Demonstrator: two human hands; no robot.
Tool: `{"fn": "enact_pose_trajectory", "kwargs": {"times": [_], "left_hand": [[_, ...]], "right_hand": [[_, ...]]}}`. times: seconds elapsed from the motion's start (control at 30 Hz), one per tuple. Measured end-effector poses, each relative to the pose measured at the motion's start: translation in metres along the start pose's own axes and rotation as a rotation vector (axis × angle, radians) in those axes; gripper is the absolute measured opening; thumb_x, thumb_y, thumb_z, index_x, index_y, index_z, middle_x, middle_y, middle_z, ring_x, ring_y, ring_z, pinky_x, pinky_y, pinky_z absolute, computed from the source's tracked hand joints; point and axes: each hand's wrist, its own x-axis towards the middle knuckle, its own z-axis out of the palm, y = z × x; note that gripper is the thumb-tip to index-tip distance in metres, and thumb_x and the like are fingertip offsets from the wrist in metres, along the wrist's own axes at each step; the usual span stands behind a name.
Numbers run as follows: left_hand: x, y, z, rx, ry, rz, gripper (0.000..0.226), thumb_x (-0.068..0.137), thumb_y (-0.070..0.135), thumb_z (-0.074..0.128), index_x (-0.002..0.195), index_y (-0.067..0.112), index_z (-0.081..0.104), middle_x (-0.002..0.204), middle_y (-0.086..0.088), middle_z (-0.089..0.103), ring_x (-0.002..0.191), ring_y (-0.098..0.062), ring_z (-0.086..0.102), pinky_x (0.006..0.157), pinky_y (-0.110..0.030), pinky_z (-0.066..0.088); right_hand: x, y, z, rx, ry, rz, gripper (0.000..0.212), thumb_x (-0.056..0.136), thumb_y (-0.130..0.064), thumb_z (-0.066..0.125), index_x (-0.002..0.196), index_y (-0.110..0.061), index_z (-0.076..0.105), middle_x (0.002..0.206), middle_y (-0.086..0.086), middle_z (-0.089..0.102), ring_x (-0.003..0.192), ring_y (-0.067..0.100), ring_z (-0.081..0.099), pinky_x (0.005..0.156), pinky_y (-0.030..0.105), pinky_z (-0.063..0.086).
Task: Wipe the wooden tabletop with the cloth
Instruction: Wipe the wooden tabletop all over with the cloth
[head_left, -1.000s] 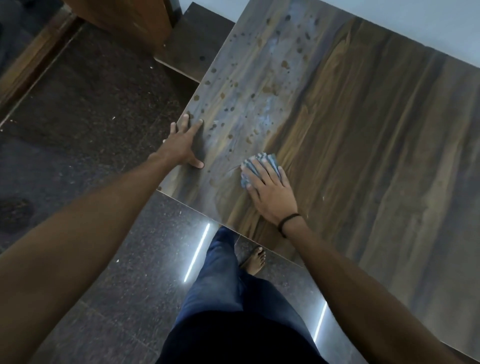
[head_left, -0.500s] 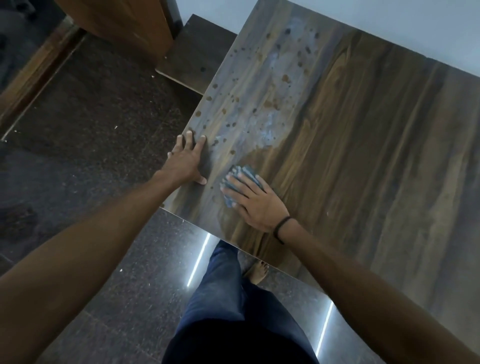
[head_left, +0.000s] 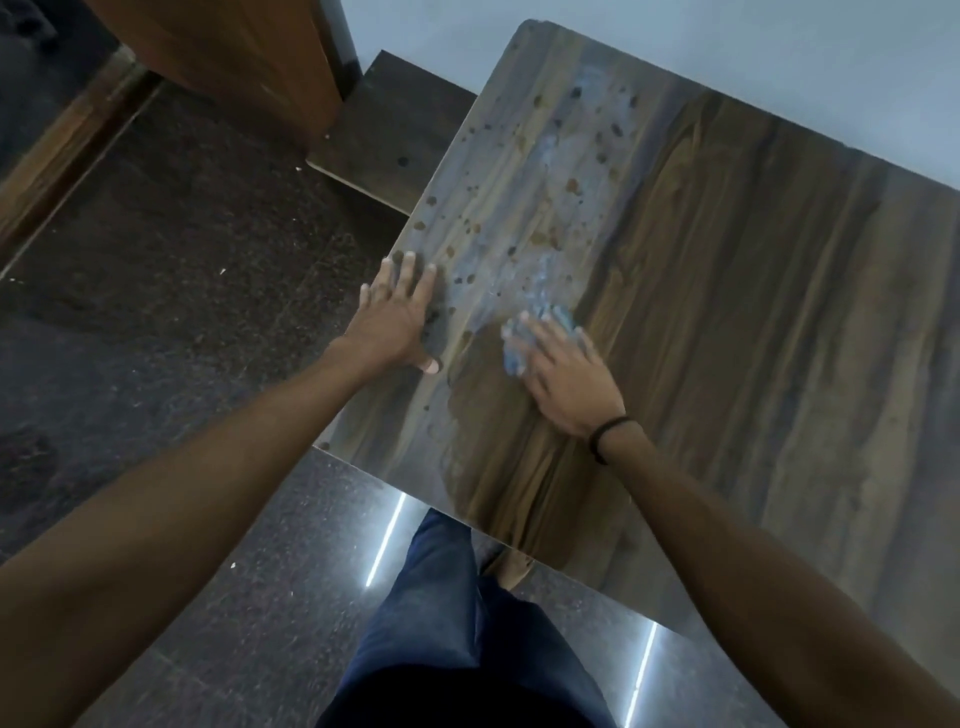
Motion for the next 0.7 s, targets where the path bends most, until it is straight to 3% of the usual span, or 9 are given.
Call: {"fn": "enact_pose_trajectory", "kwargs": {"times": [0.07, 0.1, 0.23, 0.27, 0.33, 0.43, 0.6, 0.63, 0.7], "left_hand": [[0.022, 0.008, -0.016, 0.03, -0.022, 0.031, 0.142, 0.066, 0.04, 0.091, 0.158, 0.021, -0.016, 0.163, -0.009, -0.028, 0.149, -0.034, -0.024, 0.121, -0.057, -0.001], [0.032, 0.014, -0.025, 0.052, -0.043, 0.038, 0.144, 0.065, 0.042, 0.091, 0.157, 0.022, -0.018, 0.162, -0.008, -0.029, 0.149, -0.033, -0.024, 0.122, -0.057, 0.0], [0.063, 0.028, -0.044, 0.028, -0.152, 0.094, 0.147, 0.063, 0.041, 0.092, 0.156, 0.028, -0.021, 0.161, -0.005, -0.033, 0.149, -0.033, -0.025, 0.119, -0.061, 0.005], [0.067, 0.028, -0.044, 0.026, -0.179, 0.111, 0.147, 0.063, 0.04, 0.092, 0.156, 0.029, -0.021, 0.16, -0.005, -0.034, 0.149, -0.034, -0.025, 0.117, -0.063, 0.005], [0.071, 0.025, -0.038, 0.038, -0.209, 0.132, 0.148, 0.063, 0.038, 0.093, 0.156, 0.028, -0.022, 0.159, -0.006, -0.037, 0.147, -0.036, -0.029, 0.119, -0.064, 0.003], [0.073, 0.022, -0.032, 0.023, -0.199, 0.139, 0.147, 0.064, 0.034, 0.093, 0.156, 0.028, -0.021, 0.158, -0.006, -0.038, 0.146, -0.036, -0.031, 0.119, -0.061, -0.001], [0.073, 0.022, -0.03, 0.017, -0.19, 0.137, 0.149, 0.061, 0.035, 0.094, 0.157, 0.028, -0.019, 0.159, -0.006, -0.037, 0.147, -0.035, -0.03, 0.118, -0.061, 0.0], [0.075, 0.023, -0.03, 0.015, -0.187, 0.135, 0.149, 0.06, 0.035, 0.094, 0.157, 0.027, -0.019, 0.159, -0.006, -0.037, 0.147, -0.035, -0.03, 0.118, -0.062, 0.0], [0.076, 0.024, -0.03, 0.031, -0.18, 0.128, 0.151, 0.06, 0.033, 0.095, 0.156, 0.027, -0.021, 0.159, -0.006, -0.037, 0.146, -0.035, -0.03, 0.118, -0.061, 0.0]], "right_hand": [[0.024, -0.008, -0.01, 0.073, 0.068, 0.259, 0.052, 0.109, -0.042, 0.028, 0.16, -0.039, 0.021, 0.169, -0.01, 0.015, 0.156, 0.016, 0.007, 0.124, 0.055, 0.015], [0.028, -0.021, -0.009, 0.078, 0.078, 0.274, 0.052, 0.108, -0.041, 0.029, 0.16, -0.037, 0.023, 0.169, -0.009, 0.015, 0.156, 0.017, 0.007, 0.124, 0.054, 0.013], [-0.01, -0.014, 0.005, -0.043, -0.012, -0.14, 0.051, 0.109, -0.041, 0.028, 0.16, -0.037, 0.024, 0.169, -0.009, 0.017, 0.156, 0.016, 0.01, 0.125, 0.047, 0.01], [-0.013, 0.002, 0.002, -0.071, -0.001, -0.136, 0.052, 0.108, -0.042, 0.027, 0.159, -0.037, 0.025, 0.169, -0.009, 0.018, 0.156, 0.016, 0.011, 0.126, 0.048, 0.013], [0.006, 0.027, -0.009, -0.059, 0.04, 0.069, 0.053, 0.107, -0.043, 0.027, 0.16, -0.037, 0.023, 0.169, -0.009, 0.017, 0.156, 0.016, 0.01, 0.124, 0.053, 0.018], [0.049, 0.022, -0.025, 0.082, 0.109, 0.359, 0.053, 0.108, -0.041, 0.03, 0.16, -0.038, 0.022, 0.169, -0.011, 0.015, 0.156, 0.015, 0.007, 0.125, 0.05, 0.011], [0.027, 0.023, -0.012, -0.062, 0.027, -0.042, 0.052, 0.108, -0.043, 0.03, 0.159, -0.039, 0.025, 0.168, -0.009, 0.02, 0.156, 0.015, 0.015, 0.124, 0.05, 0.019], [0.032, 0.037, -0.016, -0.077, 0.039, -0.017, 0.052, 0.108, -0.043, 0.029, 0.159, -0.039, 0.025, 0.168, -0.009, 0.019, 0.156, 0.015, 0.015, 0.124, 0.051, 0.019], [0.058, 0.054, -0.032, 0.008, 0.076, 0.218, 0.052, 0.108, -0.042, 0.028, 0.16, -0.039, 0.022, 0.169, -0.011, 0.014, 0.156, 0.014, 0.01, 0.124, 0.053, 0.015]]}}
